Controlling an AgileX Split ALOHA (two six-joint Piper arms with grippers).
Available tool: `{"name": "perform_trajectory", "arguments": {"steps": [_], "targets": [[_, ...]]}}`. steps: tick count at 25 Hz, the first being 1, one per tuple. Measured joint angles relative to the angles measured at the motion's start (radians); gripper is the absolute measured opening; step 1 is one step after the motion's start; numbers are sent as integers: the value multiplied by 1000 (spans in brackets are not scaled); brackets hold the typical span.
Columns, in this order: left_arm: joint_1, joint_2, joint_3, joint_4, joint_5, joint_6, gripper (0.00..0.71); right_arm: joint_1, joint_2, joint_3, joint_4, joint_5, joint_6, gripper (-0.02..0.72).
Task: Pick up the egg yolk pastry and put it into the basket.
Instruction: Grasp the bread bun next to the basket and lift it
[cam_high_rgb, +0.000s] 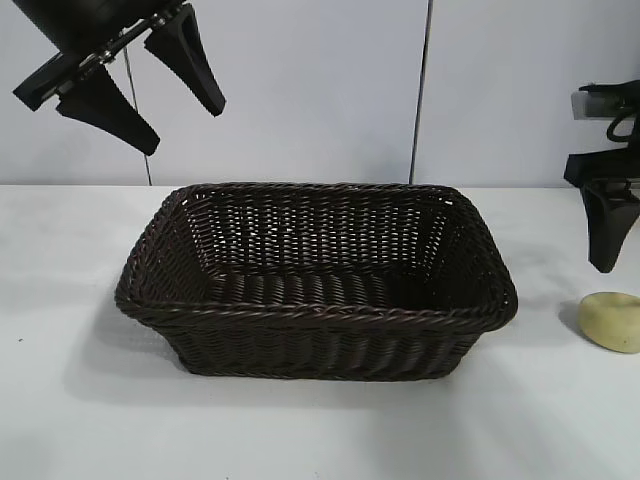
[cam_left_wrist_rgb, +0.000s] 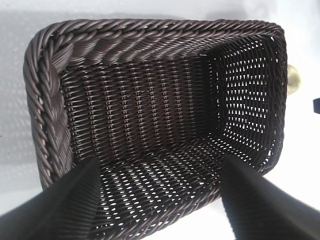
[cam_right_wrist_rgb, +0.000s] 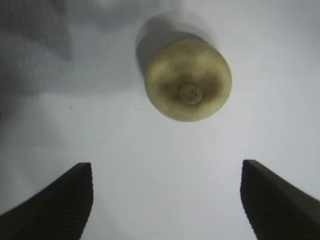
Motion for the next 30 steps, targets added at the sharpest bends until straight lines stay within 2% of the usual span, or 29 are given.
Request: {"name": "perform_trajectory", "arguments": {"steps": [8, 18, 21, 27, 30], "targets": [[0, 0, 0, 0, 0, 0, 498, 0, 91, 0, 46, -63, 2, 579], [0, 0, 0, 0, 0, 0, 498, 0, 175, 0, 20, -117, 43, 567], [0, 0, 0, 0, 0, 0, 498, 0, 183, 0, 17, -132, 48, 486], [0, 0, 0, 0, 0, 0, 498, 0, 183, 0, 15, -133, 48, 161], [0, 0, 0, 0, 0, 0, 498, 0, 181, 0, 15, -117, 27, 99]]}}
